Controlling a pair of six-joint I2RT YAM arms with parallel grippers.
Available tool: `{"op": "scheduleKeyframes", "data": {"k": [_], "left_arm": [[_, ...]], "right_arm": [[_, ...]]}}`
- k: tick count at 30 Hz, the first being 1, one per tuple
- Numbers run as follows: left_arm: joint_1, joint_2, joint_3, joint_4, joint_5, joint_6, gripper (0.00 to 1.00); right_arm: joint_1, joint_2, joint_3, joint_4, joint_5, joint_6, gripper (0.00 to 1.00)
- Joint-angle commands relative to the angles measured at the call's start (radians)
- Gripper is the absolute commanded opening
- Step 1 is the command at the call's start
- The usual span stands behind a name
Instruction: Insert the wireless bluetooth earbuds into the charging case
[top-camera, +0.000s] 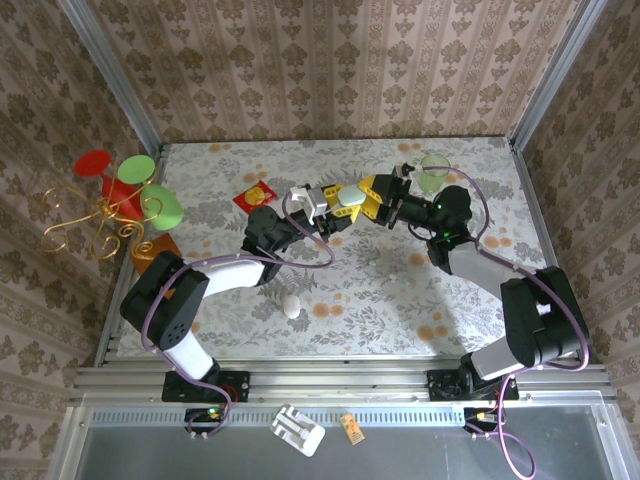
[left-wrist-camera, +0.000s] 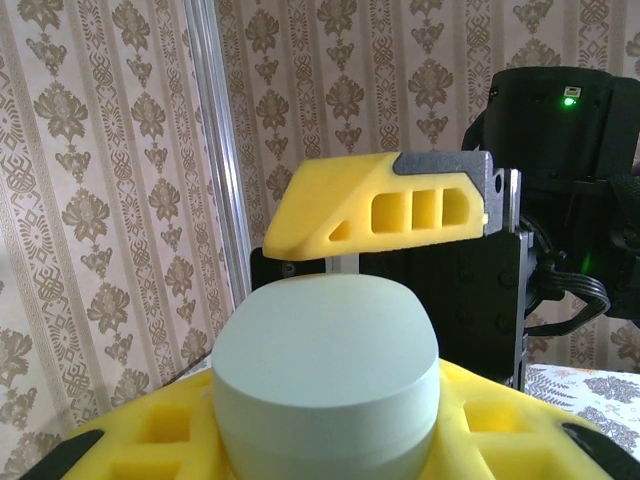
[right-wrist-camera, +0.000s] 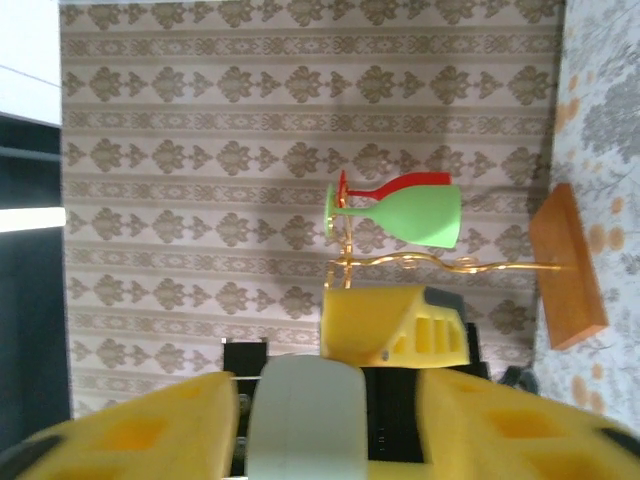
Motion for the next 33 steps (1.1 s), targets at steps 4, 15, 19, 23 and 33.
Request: {"op": "scheduleKeyframes", "data": {"k": [4,15,19,23,33], "left_arm": [[0.042,-0.011,-0.004,0.002,0.05,-0.039,0.16],[0.126,-0.067,-0.062,-0.058,0.339,-0.118,0.11],[0.124,-0.06,-0.062,-0.022,0.377,-0.184,0.11],[0.123,-0.05,-0.063,-0.002,0.382,-0.235,0.12],[0.109,-0.053,-0.059,0.004,0.375,-0.251,0.12]], "right_arm": [[-0.008,-0.164,0.018,-0.352,0.053,-0.315,0.8],[0.023,-0.339,0.16,-0.999,0.197,-1.019,0.94],[0.101,-0.341,0.237,-1.172,0.289,-1.278,0.94],[0.129,-0.31,0.28,-1.221,0.332,-1.355,0.92],[0.176,-0.234,0.295,-1.149,0.297,-1.334,0.92]]}}
